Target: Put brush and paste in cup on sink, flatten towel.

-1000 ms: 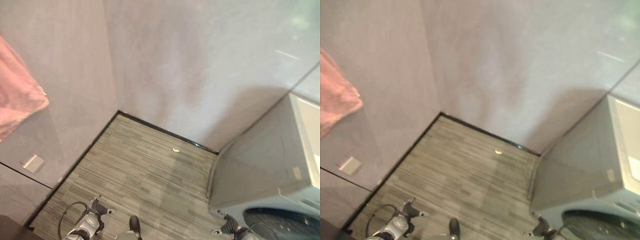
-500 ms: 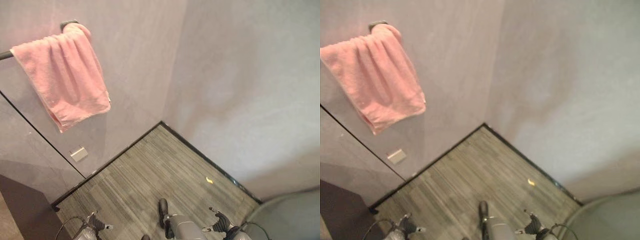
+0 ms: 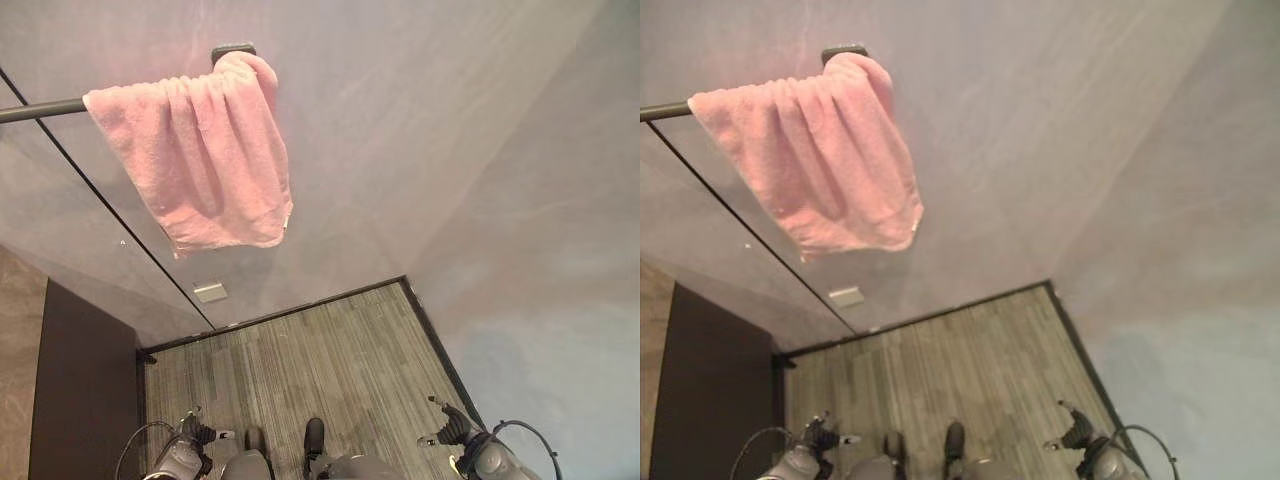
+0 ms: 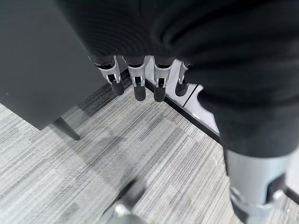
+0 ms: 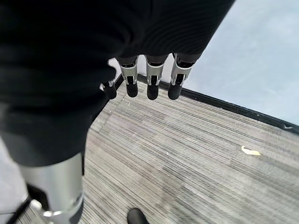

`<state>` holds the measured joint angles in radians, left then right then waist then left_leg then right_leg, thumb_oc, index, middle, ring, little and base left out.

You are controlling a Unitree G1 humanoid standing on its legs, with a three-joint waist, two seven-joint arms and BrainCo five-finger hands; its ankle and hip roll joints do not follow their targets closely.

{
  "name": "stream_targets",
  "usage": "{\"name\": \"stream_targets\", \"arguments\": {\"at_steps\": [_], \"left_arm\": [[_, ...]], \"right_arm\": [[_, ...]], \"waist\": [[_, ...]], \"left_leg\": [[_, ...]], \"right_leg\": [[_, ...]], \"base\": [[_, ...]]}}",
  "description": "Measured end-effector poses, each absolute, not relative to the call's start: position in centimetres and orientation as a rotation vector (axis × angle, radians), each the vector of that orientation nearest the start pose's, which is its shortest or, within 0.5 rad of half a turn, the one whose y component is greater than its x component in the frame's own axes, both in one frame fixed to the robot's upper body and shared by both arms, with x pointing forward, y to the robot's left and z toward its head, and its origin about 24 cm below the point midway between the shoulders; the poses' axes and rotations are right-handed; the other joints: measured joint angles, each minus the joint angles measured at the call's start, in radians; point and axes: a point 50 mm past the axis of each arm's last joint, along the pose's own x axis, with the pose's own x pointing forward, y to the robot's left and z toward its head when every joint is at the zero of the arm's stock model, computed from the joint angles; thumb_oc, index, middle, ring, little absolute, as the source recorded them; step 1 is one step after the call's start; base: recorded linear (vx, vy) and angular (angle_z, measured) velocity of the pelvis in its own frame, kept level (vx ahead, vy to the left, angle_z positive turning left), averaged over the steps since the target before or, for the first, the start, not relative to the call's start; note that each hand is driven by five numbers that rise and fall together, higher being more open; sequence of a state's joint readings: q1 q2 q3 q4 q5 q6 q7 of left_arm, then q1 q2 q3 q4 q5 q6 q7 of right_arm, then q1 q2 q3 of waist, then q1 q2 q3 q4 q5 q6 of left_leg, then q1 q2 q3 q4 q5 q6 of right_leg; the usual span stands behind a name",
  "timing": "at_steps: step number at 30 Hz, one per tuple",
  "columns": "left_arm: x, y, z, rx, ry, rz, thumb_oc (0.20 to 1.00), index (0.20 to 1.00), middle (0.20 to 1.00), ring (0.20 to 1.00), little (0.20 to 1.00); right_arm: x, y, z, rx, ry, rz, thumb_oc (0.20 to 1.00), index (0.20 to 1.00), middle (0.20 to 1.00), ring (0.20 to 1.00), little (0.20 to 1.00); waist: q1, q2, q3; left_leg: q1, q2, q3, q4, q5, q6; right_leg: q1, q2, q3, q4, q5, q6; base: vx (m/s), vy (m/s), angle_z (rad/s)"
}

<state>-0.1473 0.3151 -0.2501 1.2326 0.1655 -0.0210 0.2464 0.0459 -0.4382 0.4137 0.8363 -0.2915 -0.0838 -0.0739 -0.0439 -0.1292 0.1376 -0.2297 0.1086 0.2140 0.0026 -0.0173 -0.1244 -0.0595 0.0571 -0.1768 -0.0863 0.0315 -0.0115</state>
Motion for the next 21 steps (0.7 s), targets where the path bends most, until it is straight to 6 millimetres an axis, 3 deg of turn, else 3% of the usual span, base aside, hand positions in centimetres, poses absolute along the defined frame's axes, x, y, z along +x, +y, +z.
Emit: {"name": "stream_targets", "arguments": {"at_steps": [2, 3, 5, 8, 9, 10, 11, 13, 14, 15, 17, 18, 19, 21], "left_arm": [[14.9, 26.4, -13.4, 0.735, 1.016, 0.103, 1.0, 1.0, 1.0, 1.0, 1.0], [14.8, 26.6, -13.4, 0.738, 1.02, 0.107, 1.0, 1.0, 1.0, 1.0, 1.0], [14.3, 26.7, -13.5, 0.739, 1.029, 0.109, 1.0, 1.0, 1.0, 1.0, 1.0], [14.0, 26.7, -13.6, 0.745, 1.036, 0.104, 1.0, 1.0, 1.0, 1.0, 1.0], [13.8, 26.4, -13.7, 0.74, 1.039, 0.099, 1.0, 1.0, 1.0, 1.0, 1.0], [13.5, 26.1, -14.0, 0.732, 1.047, 0.091, 1.0, 1.0, 1.0, 1.0, 1.0], [13.4, 26.2, -14.0, 0.737, 1.051, 0.094, 1.0, 1.0, 1.0, 1.0, 1.0], [13.7, 25.8, -14.0, 0.732, 1.037, 0.083, 1.0, 1.0, 1.0, 1.0, 1.0], [13.4, 25.6, -14.1, 0.736, 1.042, 0.07, 1.0, 1.0, 1.0, 1.0, 1.0], [13.4, 25.8, -14.0, 0.741, 1.035, 0.073, 1.0, 1.0, 1.0, 1.0, 1.0], [13.7, 26.4, -13.6, 0.774, 1.007, 0.068, 1.0, 1.0, 1.0, 1.0, 1.0], [14.1, 26.6, -13.3, 0.796, 0.989, 0.059, 1.0, 1.0, 1.0, 1.0, 1.0], [14.3, 26.8, -13.2, 0.809, 0.981, 0.054, 1.0, 1.0, 1.0, 1.0, 1.0], [14.3, 26.7, -13.2, 0.811, 0.977, 0.051, 1.0, 1.0, 1.0, 1.0, 1.0]], "right_arm": [[14.6, -23.3, -12.1, -0.885, 0.791, 0.368, 1.0, 1.0, 1.0, 1.0, 1.0], [14.9, -23.0, -12.0, -0.895, 0.771, 0.382, 1.0, 1.0, 1.0, 1.0, 1.0], [15.0, -22.8, -11.8, -0.903, 0.751, 0.391, 1.0, 1.0, 1.0, 1.0, 1.0], [14.4, -23.0, -11.9, -0.912, 0.763, 0.4, 1.0, 1.0, 1.0, 1.0, 1.0], [14.0, -23.4, -12.1, -0.912, 0.784, 0.393, 1.0, 1.0, 1.0, 1.0, 1.0], [13.7, -23.8, -12.0, -0.921, 0.795, 0.393, 1.0, 1.0, 1.0, 1.0, 1.0], [13.3, -23.5, -12.2, -0.91, 0.803, 0.397, 1.0, 1.0, 1.0, 1.0, 1.0], [13.9, -23.4, -11.8, -0.902, 0.775, 0.38, 1.0, 1.0, 1.0, 1.0, 1.0], [14.0, -23.6, -11.6, -0.904, 0.763, 0.374, 1.0, 1.0, 1.0, 1.0, 1.0], [14.2, -23.4, -11.4, -0.901, 0.749, 0.375, 1.0, 1.0, 1.0, 1.0, 1.0], [14.9, -23.0, -10.7, -0.884, 0.693, 0.36, 1.0, 1.0, 1.0, 1.0, 1.0], [15.1, -23.0, -10.3, -0.863, 0.678, 0.332, 1.0, 1.0, 1.0, 1.0, 1.0], [15.0, -23.2, -10.3, -0.839, 0.679, 0.298, 1.0, 1.0, 1.0, 1.0, 1.0], [14.9, -23.7, -9.9, -0.762, 0.668, 0.236, 1.0, 1.0, 1.0, 1.0, 1.0]], "waist": [[0.001, 0.006, 0.001], [0.003, 0.009, 0.003], [-0.006, 0.022, -0.005], [-0.012, 0.044, -0.029], [-0.023, 0.058, -0.034], [-0.023, 0.085, -0.046], [-0.023, 0.078, -0.047], [-0.025, 0.103, -0.028], [-0.025, 0.119, -0.025], [-0.025, 0.117, -0.027], [-0.025, 0.088, -0.036], [-0.035, 0.093, -0.031], [-0.055, 0.088, -0.034], [-0.046, 0.1, -0.029]], "left_leg": [[-0.017, 0.064, 0.018, -0.091, 0.098, -0.016], [-0.02, 0.09, 0.015, -0.094, 0.118, -0.019], [-0.007, 0.097, 0.023, -0.079, 0.135, -0.01], [0.022, 0.054, 0.014, -0.073, 0.141, 0.003], [0.039, -0.008, 0.02, -0.024, 0.137, 0.085], [0.046, -0.013, 0.019, -0.026, 0.137, 0.105], [0.063, -0.03, 0.026, -0.022, 0.131, 0.126], [0.098, -0.038, 0.044, -0.024, 0.092, 0.173], [0.12, -0.03, 0.045, -0.028, 0.077, 0.175], [0.131, -0.045, 0.045, -0.025, 0.061, 0.18], [0.149, -0.11, 0.03, -0.02, 0.037, 0.218], [0.153, -0.126, 0.004, -0.027, 0.043, 0.219], [0.166, -0.143, -0.047, -0.033, 0.042, 0.206], [0.191, -0.153, -0.077, -0.059, 0.046, 0.185]], "right_leg": [[0.03, 0.02, -0.002, 0.001, -0.005, 0.012], [0.047, 0.027, 0.005, 0.001, -0.011, 0.011], [0.084, 0.031, 0.009, 0.001, -0.039, 0.005], [0.108, 0.029, 0.032, 0.001, -0.054, 0.006], [0.136, 0.011, 0.032, 0.004, -0.067, 0.018], [0.137, 0.018, 0.037, 0.018, -0.07, 0.022], [0.136, 0.004, 0.044, 0.045, -0.084, 0.024], [0.087, -0.014, 0.042, 0.207, -0.116, 0.053], [0.036, -0.03, 0.042, 0.351, -0.15, 0.065], [0.003, -0.055, 0.04, 0.431, -0.184, 0.061], [-0.092, -0.129, 0.084, 0.636, -0.223, 0.094], [-0.13, -0.106, 0.14, 0.702, -0.252, 0.108], [-0.145, -0.054, 0.222, 0.678, -0.26, 0.103], [-0.156, -0.056, 0.198, 0.54, -0.264, 0.091]], "base": [[0.25, 0.163, -0.05], [0.27, 0.22, -0.26], [0.21, 0.192, -0.17], [0.22, 0.25, -0.13], [0.17, 0.253, -0.11], [0.22, 0.352, -0.07], [0.2, 0.378, -0.14], [0.07, 0.192, -0.14], [0.05, 0.15, -0.11], [0.19, 0.245, -0.04], [0.18, 0.147, 0.23], [0.18, 0.04, 0.95], [0.24, 0.004, 0.98], [0.2, -0.049, 0.61]]}}
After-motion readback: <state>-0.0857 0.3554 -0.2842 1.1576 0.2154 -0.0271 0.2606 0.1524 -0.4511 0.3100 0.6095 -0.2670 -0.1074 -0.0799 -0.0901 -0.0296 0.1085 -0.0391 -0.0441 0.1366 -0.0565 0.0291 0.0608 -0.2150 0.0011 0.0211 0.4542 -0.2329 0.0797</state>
